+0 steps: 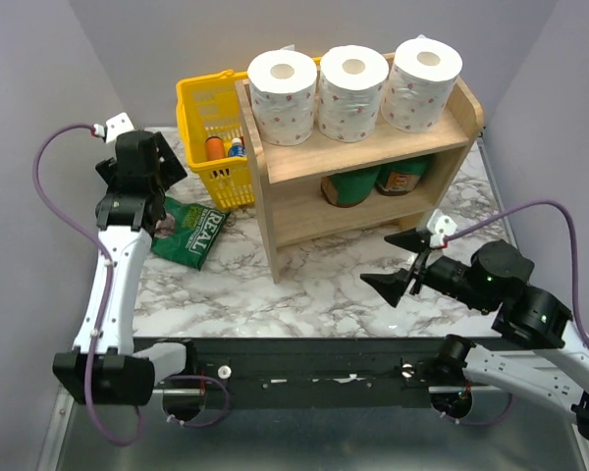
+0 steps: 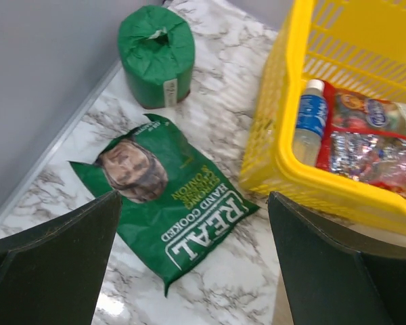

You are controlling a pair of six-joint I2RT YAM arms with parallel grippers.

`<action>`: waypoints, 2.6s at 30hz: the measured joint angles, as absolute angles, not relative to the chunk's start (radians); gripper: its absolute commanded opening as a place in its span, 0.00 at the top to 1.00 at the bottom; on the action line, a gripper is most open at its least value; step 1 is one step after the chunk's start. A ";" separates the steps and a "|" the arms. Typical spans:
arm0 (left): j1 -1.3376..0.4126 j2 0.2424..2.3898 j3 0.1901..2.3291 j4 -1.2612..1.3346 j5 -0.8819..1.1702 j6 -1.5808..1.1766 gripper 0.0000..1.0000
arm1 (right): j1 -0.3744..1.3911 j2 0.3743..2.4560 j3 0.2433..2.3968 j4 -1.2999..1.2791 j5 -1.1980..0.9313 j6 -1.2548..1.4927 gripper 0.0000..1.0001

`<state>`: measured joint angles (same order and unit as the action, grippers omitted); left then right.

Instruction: Place and organize the paper towels onto the shelf

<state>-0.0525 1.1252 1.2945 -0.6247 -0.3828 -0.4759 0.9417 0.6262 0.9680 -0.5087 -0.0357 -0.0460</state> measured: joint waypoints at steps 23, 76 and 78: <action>0.187 1.970 1.853 -0.498 -0.236 -0.104 0.11 | 0.942 0.351 0.876 -0.446 0.027 0.035 0.00; 0.185 2.117 1.806 -0.398 -0.276 -0.054 0.30 | 0.942 0.440 0.904 -0.464 0.124 -0.107 0.00; 0.185 2.118 1.806 -0.394 -0.273 -0.041 0.29 | 0.942 0.440 0.907 -0.464 0.124 -0.107 0.00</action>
<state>0.1848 2.1178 1.8065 -0.3943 -0.2729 -0.0406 0.9417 0.4400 0.9070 -0.4641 0.1242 -0.1066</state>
